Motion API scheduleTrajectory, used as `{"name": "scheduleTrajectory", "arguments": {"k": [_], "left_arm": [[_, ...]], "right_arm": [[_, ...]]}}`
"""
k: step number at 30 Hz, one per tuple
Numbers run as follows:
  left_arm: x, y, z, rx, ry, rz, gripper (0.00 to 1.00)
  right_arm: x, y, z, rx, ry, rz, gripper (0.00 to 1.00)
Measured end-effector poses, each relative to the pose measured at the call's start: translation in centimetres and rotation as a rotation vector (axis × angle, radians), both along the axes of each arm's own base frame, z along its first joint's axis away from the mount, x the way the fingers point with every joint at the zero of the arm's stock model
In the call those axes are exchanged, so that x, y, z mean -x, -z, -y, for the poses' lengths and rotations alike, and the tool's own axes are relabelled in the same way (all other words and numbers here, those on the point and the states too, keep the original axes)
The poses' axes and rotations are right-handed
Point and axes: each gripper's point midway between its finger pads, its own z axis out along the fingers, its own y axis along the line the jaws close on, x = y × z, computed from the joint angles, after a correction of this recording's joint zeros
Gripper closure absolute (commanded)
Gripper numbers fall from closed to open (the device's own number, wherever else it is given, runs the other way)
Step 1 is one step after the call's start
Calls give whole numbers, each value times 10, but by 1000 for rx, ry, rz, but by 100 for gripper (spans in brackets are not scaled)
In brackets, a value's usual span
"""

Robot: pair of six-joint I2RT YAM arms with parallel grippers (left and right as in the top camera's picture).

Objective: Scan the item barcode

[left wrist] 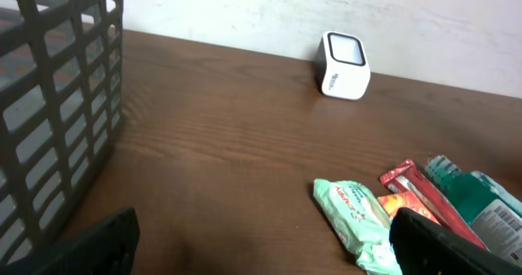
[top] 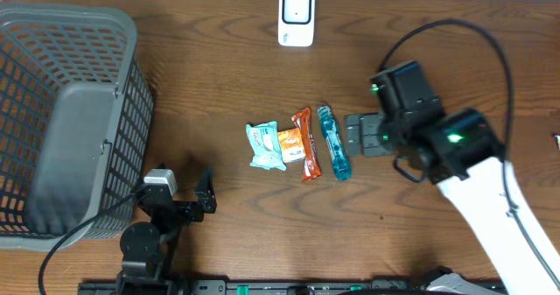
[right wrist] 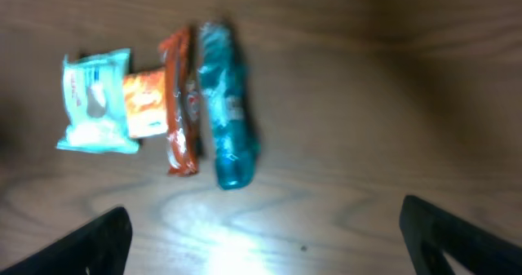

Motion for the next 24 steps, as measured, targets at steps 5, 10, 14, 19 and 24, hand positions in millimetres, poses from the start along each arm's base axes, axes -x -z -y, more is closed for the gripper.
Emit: {"name": "scheduleTrajectory", "arguments": {"k": [5,10,14,19,24], "left_arm": [[0,0,0,0,0,0,2],[0,0,0,0,0,0,2],[0,0,0,0,0,0,2],[0,0,0,0,0,0,2],[0,0,0,0,0,0,2]], "right_arm": [[-14,55,-19,-24,-54,-40,1],[-14,100,-24,11,-73,-155,1],[-14,126,-28,36,-96,-226,6],[-6,163,-29,72,-114,-347,14],[1,175,-29,79,-118,-399,13]]}}
